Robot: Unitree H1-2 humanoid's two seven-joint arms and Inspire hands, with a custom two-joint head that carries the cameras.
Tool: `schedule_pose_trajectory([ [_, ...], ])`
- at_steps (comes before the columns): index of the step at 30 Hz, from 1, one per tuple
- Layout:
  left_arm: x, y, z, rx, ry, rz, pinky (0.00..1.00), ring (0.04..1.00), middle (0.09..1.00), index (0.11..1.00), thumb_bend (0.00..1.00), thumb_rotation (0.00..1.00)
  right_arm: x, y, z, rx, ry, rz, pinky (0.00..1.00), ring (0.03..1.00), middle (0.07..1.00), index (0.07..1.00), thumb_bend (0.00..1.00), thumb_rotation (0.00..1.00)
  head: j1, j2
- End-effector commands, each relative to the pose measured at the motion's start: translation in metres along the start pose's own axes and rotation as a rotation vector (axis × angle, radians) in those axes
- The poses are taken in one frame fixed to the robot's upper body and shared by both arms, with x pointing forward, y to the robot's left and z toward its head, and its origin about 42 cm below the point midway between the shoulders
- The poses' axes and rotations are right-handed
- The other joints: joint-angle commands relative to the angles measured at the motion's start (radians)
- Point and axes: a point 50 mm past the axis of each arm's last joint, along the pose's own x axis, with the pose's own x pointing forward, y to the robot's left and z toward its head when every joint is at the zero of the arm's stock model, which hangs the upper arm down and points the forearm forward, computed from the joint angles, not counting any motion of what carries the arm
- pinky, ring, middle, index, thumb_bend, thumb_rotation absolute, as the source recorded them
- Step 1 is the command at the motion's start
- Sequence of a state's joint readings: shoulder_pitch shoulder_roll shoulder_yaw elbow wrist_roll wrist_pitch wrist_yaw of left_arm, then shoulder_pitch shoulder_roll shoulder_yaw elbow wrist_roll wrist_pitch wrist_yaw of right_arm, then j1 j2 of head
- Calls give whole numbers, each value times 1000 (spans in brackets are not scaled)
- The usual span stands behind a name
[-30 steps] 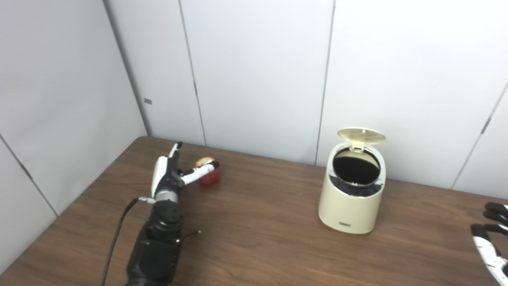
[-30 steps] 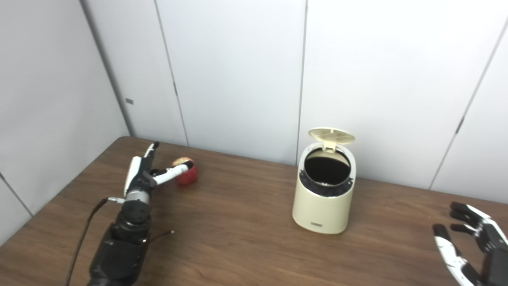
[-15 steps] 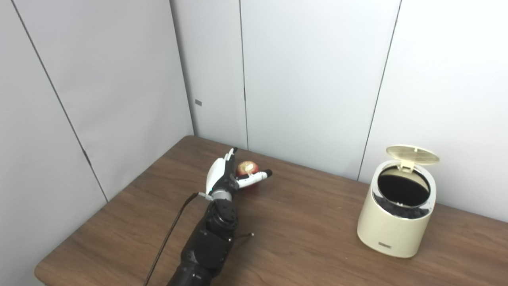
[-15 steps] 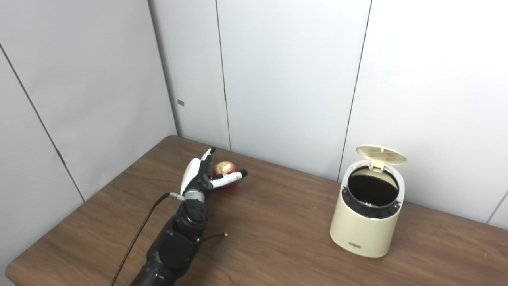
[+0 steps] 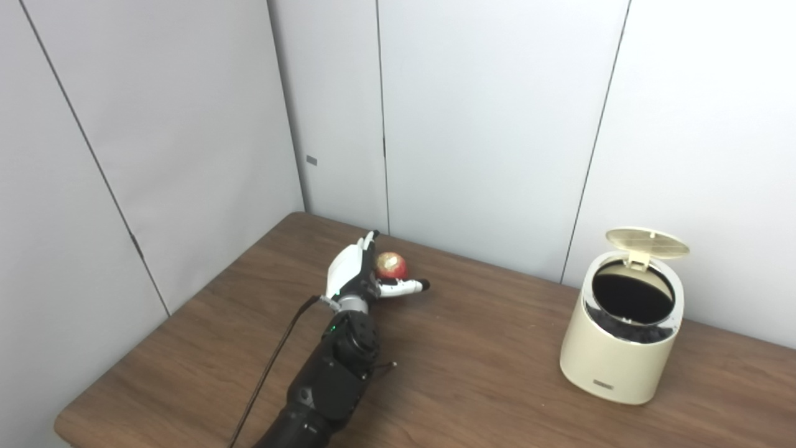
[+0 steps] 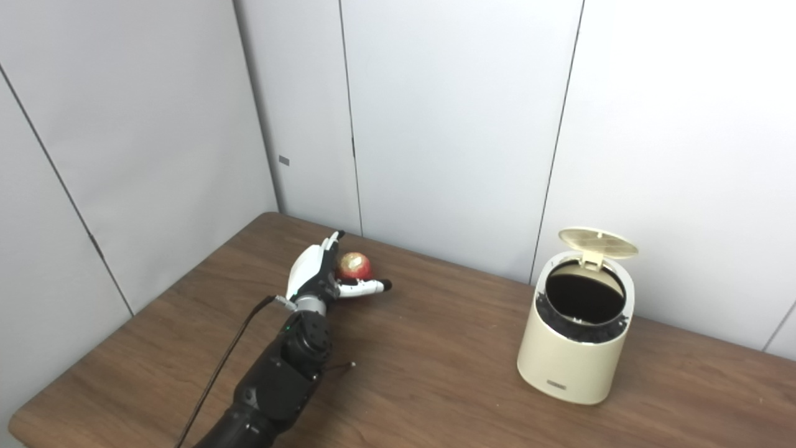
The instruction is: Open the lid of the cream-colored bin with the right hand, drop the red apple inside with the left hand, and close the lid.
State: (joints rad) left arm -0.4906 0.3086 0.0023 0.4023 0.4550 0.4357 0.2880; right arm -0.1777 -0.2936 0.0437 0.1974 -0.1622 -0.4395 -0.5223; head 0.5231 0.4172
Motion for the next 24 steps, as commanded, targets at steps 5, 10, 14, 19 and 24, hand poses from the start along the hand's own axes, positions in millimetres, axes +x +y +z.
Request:
schedule_pose_trajectory([
  [5,16,10,15,220,-47,64,1000,1000,990,973,1000,252,-29,-6,-14,-51,40,29,443,582,618,598,675,769,-11,6],
  [10,19,8,20,303,-64,75,1000,989,963,952,1000,207,-30,-5,-11,-34,38,26,434,571,608,592,731,789,-26,15],
  [14,21,8,23,384,-69,106,941,939,917,906,993,124,-32,-5,-8,-24,36,23,422,562,600,581,762,791,-35,19],
  [19,21,8,25,414,-94,248,281,339,458,533,608,7,-32,-6,-8,-34,31,29,427,566,605,587,770,809,-45,23],
  [24,20,13,25,389,-145,316,133,199,455,487,520,0,-32,-4,-9,-25,37,25,427,564,603,583,813,811,-56,26],
])
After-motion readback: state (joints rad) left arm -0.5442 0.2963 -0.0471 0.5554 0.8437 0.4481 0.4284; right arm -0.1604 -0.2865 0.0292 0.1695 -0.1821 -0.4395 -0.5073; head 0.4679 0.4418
